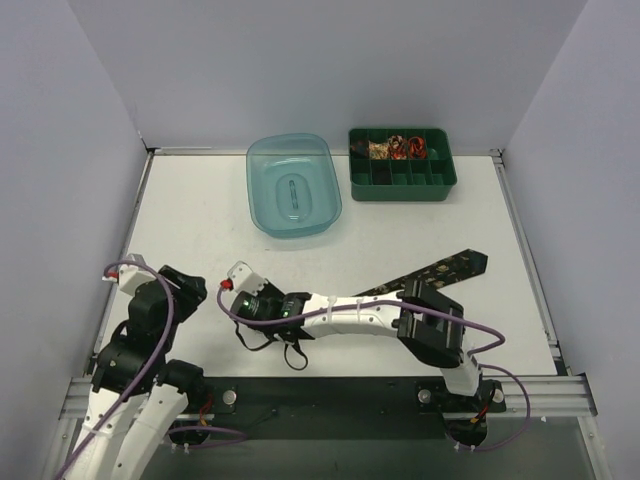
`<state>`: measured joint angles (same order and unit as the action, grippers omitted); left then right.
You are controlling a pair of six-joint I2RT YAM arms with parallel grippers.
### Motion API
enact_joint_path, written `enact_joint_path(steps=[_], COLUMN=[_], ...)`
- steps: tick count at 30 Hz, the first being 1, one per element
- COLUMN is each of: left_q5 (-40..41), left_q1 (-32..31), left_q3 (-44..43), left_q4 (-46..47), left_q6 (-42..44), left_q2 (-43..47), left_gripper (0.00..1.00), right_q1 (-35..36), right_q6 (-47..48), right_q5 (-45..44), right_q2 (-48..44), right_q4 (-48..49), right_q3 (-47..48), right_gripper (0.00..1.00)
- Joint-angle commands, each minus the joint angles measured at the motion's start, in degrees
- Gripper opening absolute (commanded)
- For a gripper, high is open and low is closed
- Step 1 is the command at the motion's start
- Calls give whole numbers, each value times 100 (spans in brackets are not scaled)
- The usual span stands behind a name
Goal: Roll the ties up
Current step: Flatten out the tie at the center of the board.
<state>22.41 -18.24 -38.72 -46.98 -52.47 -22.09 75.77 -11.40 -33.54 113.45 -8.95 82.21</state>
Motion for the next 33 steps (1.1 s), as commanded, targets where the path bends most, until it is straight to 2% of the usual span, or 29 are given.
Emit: enact_joint_path(steps=[1, 6, 11, 12, 17, 21, 22, 25, 28, 31, 33], left_q5=[290, 404, 544, 588, 633, 536, 501, 299, 9, -333, -615], left_q1=[40, 40, 40, 40, 31, 31, 31, 31, 31, 31, 31], left_q3=[-171, -180, -241, -259, -259, -162, -136, 4, 154, 303, 408], left_q4=[-188, -329, -487, -505, -566, -523, -470, -295, -6, 363, 671], left_q6=[-114, -159, -141, -115, -71, -44, -36, 8, 79, 193, 237], left_q2=[266, 486, 600, 618, 644, 644, 635, 565, 355, 39, -243], left_gripper=[61, 60, 60, 60, 60, 60, 60, 60, 61, 62, 61], right_q1=[394, 939, 1019, 1019, 1028, 1028, 1028, 1002, 853, 423, -165], right_q6=[611, 1595, 1491, 1509, 1720, 1738, 1746, 1597, 1185, 500, -69], right_q5=[-739, -1225, -988, -918, -557, -653, -715, -681, -453, 75, 487], right_q2=[-130, 247, 467, 485, 678, 670, 557, 84, -583, -1295, -1675], right_q4=[823, 1632, 1510, 1510, 1502, 1458, 1458, 1528, 1397, 993, 659], right_q3=[-214, -329, -57, -22, 145, 137, 111, -214, -591, -951, -1171], right_gripper=[2, 8, 13, 16, 47, 60, 66, 73, 76, 78, 78])
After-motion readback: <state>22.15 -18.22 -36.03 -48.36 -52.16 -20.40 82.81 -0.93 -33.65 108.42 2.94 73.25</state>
